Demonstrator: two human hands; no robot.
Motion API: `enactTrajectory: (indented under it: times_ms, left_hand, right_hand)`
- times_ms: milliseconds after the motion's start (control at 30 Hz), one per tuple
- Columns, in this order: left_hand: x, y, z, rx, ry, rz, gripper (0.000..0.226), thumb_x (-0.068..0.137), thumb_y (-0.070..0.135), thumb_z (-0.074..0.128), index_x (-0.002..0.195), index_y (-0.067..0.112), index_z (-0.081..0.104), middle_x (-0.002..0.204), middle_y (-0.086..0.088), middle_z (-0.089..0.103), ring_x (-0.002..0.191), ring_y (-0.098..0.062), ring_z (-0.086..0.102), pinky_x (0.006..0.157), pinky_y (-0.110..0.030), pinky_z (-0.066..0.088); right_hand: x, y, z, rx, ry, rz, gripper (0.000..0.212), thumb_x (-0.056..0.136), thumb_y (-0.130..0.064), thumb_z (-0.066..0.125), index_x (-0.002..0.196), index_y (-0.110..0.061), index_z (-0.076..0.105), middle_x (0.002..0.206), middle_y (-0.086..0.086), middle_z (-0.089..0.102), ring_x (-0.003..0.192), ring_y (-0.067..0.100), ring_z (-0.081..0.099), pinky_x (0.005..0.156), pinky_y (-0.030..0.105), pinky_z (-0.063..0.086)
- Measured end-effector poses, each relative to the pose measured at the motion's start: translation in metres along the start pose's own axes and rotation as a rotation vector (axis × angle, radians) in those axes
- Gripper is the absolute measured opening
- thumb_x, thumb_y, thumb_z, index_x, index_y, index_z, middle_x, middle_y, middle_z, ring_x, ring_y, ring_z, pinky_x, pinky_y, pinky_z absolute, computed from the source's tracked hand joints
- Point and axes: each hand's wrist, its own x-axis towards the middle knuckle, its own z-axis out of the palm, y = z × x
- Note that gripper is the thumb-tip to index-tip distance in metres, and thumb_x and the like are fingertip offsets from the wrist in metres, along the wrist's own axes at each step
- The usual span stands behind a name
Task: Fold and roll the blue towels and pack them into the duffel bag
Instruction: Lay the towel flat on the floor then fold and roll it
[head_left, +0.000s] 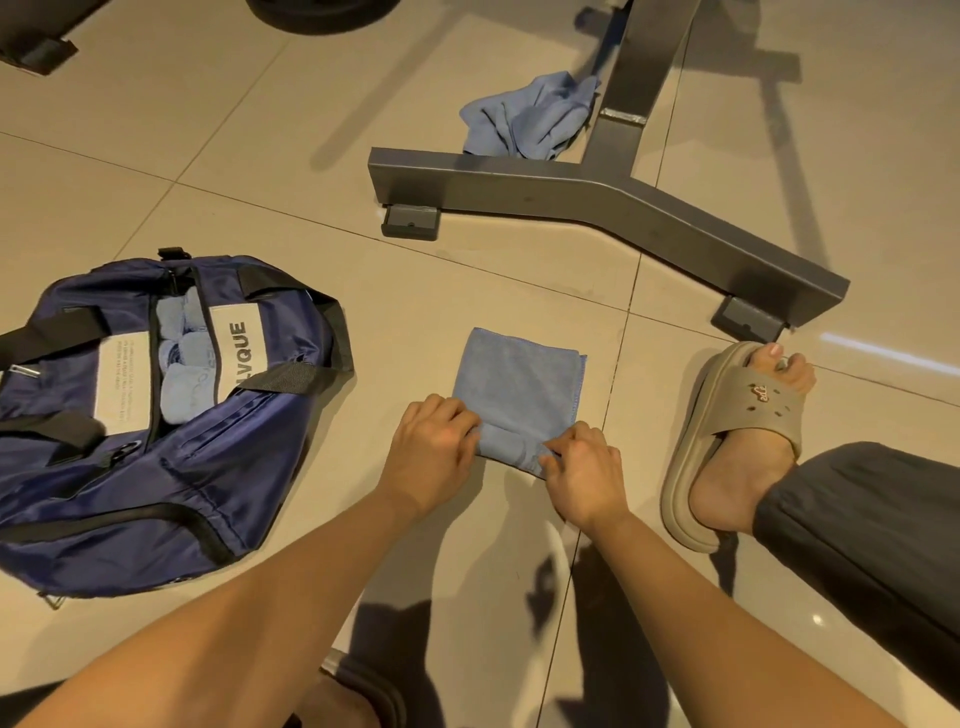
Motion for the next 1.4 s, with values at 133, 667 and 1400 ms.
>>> enactTrajectory:
  times_ms: [133, 667, 1400]
  left_hand:
    - [0.0, -0.009, 0.007, -0.063, -0.089, -0.066, 0.024, 0.093, 0.033, 0.053, 0.103, 0.02, 0.071, 0.096, 0.003, 0.064, 0.085, -0.025, 0.055, 0.075, -0.038, 0.043]
    - [0.024, -0.004, 0.002, -0.005, -0.126, -0.022, 0.012, 0.089, 0.033, 0.058, 0.085, 0.023, 0.062, 0.087, 0.007, 0.055, 0.082, -0.02, 0.048, 0.074, -0.034, 0.038]
    - [0.084, -0.021, 0.015, -0.321, -0.146, -0.587, 0.022, 0.095, 0.039, 0.066, 0.102, 0.018, 0.066, 0.098, -0.001, 0.069, 0.096, -0.029, 0.058, 0.079, -0.038, 0.045]
  right_hand:
    - [0.005, -0.006, -0.009, -0.002, 0.004, 0.041, 0.018, 0.099, -0.028, 0.05, 0.107, -0.018, 0.063, 0.114, 0.005, 0.056, 0.112, 0.028, 0.051, 0.089, 0.04, 0.036]
    - [0.051, -0.006, -0.023, -0.093, -0.037, -0.164, 0.022, 0.099, -0.021, 0.048, 0.104, -0.022, 0.069, 0.104, 0.001, 0.062, 0.103, 0.027, 0.057, 0.077, 0.035, 0.032]
    - [0.074, -0.003, -0.04, -0.105, 0.142, -0.265, 0.032, 0.085, -0.039, 0.065, 0.111, -0.021, 0.065, 0.106, 0.002, 0.06, 0.097, 0.026, 0.055, 0.087, 0.04, 0.04]
